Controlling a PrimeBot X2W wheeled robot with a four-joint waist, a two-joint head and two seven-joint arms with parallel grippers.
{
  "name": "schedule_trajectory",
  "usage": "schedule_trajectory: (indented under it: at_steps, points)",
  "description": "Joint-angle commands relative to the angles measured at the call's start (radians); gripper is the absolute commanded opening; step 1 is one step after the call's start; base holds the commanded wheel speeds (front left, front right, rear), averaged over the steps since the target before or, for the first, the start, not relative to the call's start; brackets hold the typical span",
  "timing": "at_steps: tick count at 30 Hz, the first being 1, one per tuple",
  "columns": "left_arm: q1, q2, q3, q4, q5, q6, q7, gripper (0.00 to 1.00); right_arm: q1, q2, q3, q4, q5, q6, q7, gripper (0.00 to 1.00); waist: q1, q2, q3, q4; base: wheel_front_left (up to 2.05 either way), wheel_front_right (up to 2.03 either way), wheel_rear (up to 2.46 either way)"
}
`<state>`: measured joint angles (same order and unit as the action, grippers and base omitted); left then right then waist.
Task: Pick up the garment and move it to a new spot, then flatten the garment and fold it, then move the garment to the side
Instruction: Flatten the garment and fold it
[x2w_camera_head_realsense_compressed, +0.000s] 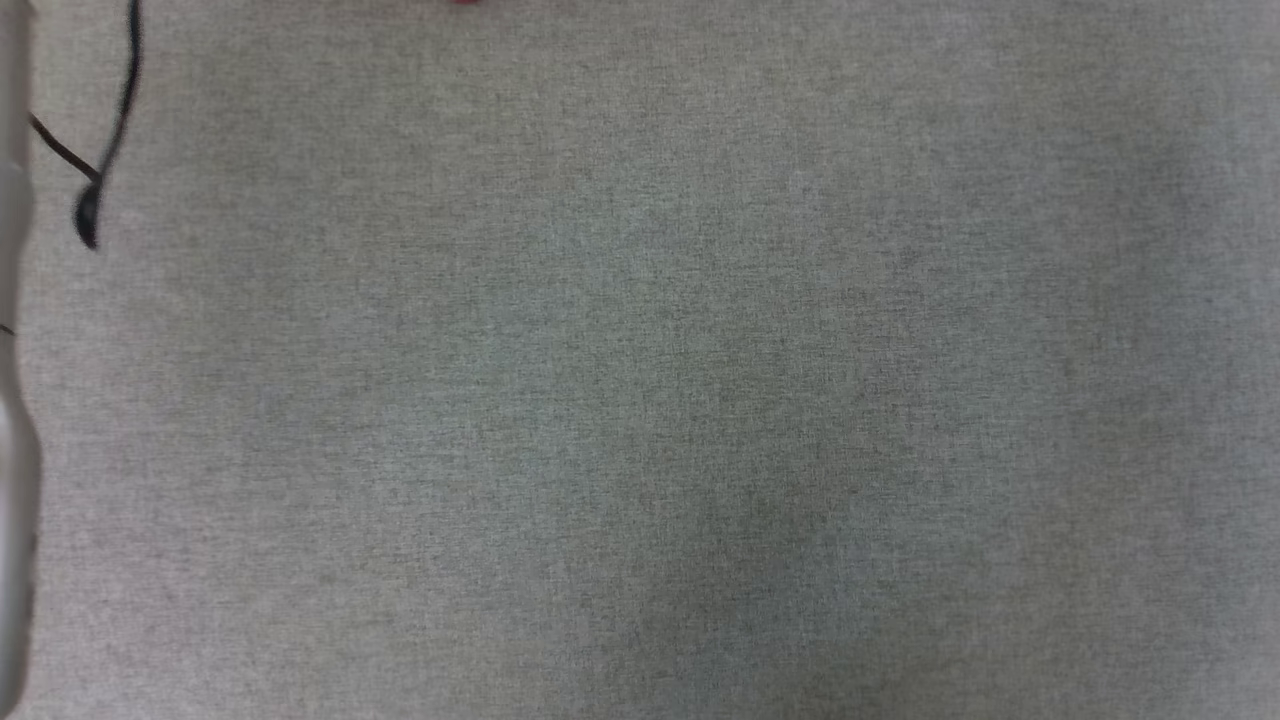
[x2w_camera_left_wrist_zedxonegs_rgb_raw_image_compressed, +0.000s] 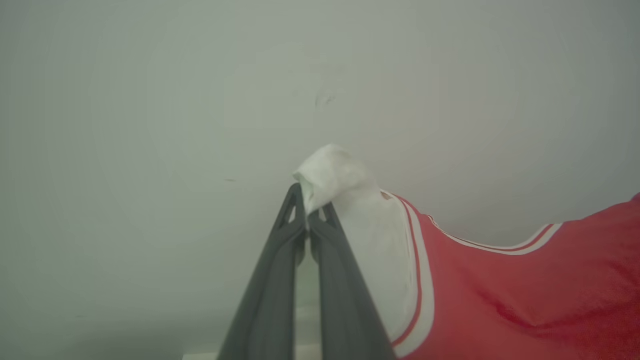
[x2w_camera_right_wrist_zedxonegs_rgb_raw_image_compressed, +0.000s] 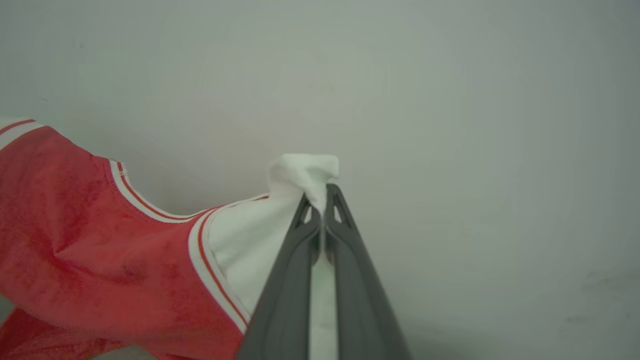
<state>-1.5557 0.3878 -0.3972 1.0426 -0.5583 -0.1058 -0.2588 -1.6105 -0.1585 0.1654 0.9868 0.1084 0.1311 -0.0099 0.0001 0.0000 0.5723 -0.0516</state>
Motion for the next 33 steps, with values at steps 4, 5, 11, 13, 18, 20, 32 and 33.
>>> schedule_trajectory:
  at_steps: [4,5,11,13,18,20,32,33]
  points:
    - [0.091,-0.020,0.014,0.020,-0.020,-0.010,-0.008,0.00,0.094,0.016,0.030,0.069,0.054,-0.001,-0.002,0.00,-0.0001,0.0000,-0.033,0.009,0.00,0.00,0.00]
    - [0.121,-0.024,0.025,0.014,-0.031,-0.013,-0.008,0.00,0.121,0.021,0.038,0.077,0.073,-0.001,-0.009,0.00,-0.0001,0.0000,-0.047,0.010,0.00,0.00,0.00]
    - [0.373,-0.056,0.081,-0.067,-0.049,-0.017,-0.007,0.00,0.338,0.000,0.097,0.080,0.185,-0.001,-0.046,0.00,-0.0001,0.0000,-0.162,0.029,0.00,0.00,0.00]
    - [0.475,-0.071,0.107,-0.113,-0.048,-0.009,-0.007,0.00,0.425,-0.008,0.119,0.056,0.226,-0.001,-0.056,0.00,-0.0001,0.0000,-0.206,0.034,0.00,0.00,0.00]
    - [0.737,-0.087,0.170,-0.256,-0.034,0.008,-0.006,0.00,0.644,-0.046,0.164,-0.034,0.308,-0.001,-0.063,0.00,-0.0001,0.0000,-0.320,0.032,0.00,0.00,0.00]
    - [0.847,-0.092,0.191,-0.323,-0.019,0.019,-0.007,0.00,0.738,-0.065,0.172,-0.082,0.331,-0.001,-0.057,0.00,-0.0001,0.0000,-0.364,0.033,0.00,0.00,0.00]
    - [1.381,-0.066,0.196,-0.661,-0.009,0.111,0.039,0.00,1.299,-0.145,0.041,-0.516,0.365,-0.001,0.096,0.00,-0.0001,0.0000,-0.540,0.029,0.00,0.00,0.00]
    - [1.418,-0.063,0.194,-0.689,-0.011,0.122,0.053,0.00,1.354,-0.136,0.021,-0.561,0.360,-0.001,0.121,0.00,-0.0001,0.0000,-0.547,0.029,0.00,0.00,0.00]
